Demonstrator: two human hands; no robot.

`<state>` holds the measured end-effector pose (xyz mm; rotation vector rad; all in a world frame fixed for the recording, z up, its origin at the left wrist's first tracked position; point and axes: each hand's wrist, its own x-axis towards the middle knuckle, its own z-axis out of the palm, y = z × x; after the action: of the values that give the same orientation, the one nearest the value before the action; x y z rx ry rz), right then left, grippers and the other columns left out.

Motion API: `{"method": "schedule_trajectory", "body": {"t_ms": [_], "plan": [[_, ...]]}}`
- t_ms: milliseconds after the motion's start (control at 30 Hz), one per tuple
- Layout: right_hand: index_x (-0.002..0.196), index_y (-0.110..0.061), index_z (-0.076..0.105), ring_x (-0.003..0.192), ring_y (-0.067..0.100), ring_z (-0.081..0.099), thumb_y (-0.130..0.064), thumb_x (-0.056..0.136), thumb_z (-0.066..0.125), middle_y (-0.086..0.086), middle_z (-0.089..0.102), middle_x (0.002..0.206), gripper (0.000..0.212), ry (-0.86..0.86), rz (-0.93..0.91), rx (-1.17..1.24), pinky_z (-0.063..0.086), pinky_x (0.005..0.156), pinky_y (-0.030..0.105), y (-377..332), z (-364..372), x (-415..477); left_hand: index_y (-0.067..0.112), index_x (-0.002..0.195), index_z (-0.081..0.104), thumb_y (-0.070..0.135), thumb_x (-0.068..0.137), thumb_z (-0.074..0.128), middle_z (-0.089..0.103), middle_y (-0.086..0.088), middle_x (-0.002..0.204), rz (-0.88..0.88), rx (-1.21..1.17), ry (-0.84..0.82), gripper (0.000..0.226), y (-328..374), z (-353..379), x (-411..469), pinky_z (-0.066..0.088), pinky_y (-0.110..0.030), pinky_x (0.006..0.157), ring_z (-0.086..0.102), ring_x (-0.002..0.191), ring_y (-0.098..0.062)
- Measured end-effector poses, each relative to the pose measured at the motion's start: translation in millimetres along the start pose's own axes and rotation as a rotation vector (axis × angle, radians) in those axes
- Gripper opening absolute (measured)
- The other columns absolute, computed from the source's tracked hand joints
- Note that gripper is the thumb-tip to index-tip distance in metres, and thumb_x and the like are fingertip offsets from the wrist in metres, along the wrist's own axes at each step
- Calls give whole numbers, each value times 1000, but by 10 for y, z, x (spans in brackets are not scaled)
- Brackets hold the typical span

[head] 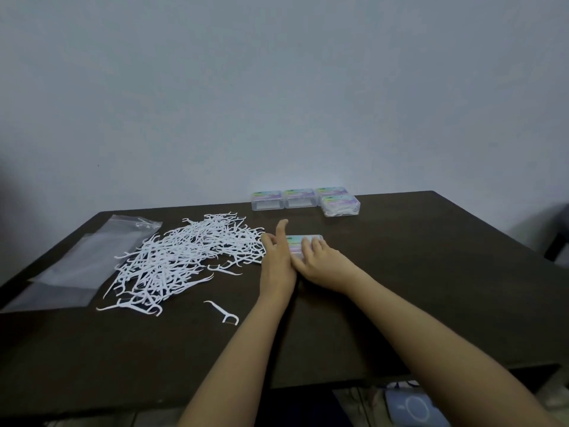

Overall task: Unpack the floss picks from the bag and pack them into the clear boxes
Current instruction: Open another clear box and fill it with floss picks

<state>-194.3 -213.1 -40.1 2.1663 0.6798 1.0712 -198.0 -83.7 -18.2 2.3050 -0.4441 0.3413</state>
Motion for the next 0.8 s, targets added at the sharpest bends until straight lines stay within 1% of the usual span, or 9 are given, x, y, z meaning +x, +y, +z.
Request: {"method": "schedule_trajectory", "body": {"t_ms": [133,167,233,333,400,467,533,700,800], "plan": [[108,2,47,55,41,64,-2,80,34,28,66,77,32,-13,-47,4,55,49,42,-16,-63,30,29,143,17,3,90,45,33,-8,117,-41,-17,9,66,4,-31,-72,40,-31,66,48,68,-21],[108,3,54,55,41,64,-3,80,40,29,66,76,31,-20,-62,9,55,48,42,-22,-91,37,29,143,17,3,90,45,33,-8,116,-43,-15,12,65,2,-44,-95,40,-31,66,48,68,-22],[103,-1,67,55,41,64,-9,75,66,28,66,77,29,-49,-103,2,55,48,42,-26,-146,39,29,142,18,4,90,45,33,-8,117,-50,-23,16,65,5,-64,-122,42,-32,68,52,71,-24],[103,-3,69,55,42,64,-15,58,84,29,66,78,49,-39,-109,58,55,47,42,-15,-210,33,31,142,18,5,90,46,33,-7,119,-72,-52,-1,64,0,-87,-158,44,-35,72,57,81,-27],[111,-2,60,57,40,64,-12,65,76,29,66,79,49,6,-86,56,55,49,40,-31,-198,21,31,141,17,6,90,46,34,-7,120,-82,-57,-5,64,-12,-98,-169,45,-37,74,58,85,-29],[118,-4,44,61,36,65,-8,80,51,26,67,81,38,21,-71,35,56,53,37,-37,-187,6,31,141,18,8,91,47,35,-8,121,-102,-83,6,62,-28,-107,-173,44,-37,75,58,88,-30],[120,-7,39,62,35,65,-6,83,32,25,68,81,37,20,-65,41,55,53,37,-49,-183,-1,32,140,19,11,91,49,36,-8,121,-121,-119,9,61,-44,-111,-174,43,-37,77,57,91,-31],[121,-8,39,58,33,65,-3,85,29,22,68,78,37,72,-91,-11,54,49,34,-79,-132,2,31,140,20,13,91,48,37,-8,120,-118,-142,13,59,-59,-109,-181,42,-36,77,57,93,-31],[122,-11,43,55,30,60,4,90,19,20,66,76,43,113,-38,-28,51,51,31,-82,-102,-4,30,139,23,12,91,44,39,-9,118,-137,-180,27,55,-60,-101,-176,39,-34,74,57,92,-32]]}}
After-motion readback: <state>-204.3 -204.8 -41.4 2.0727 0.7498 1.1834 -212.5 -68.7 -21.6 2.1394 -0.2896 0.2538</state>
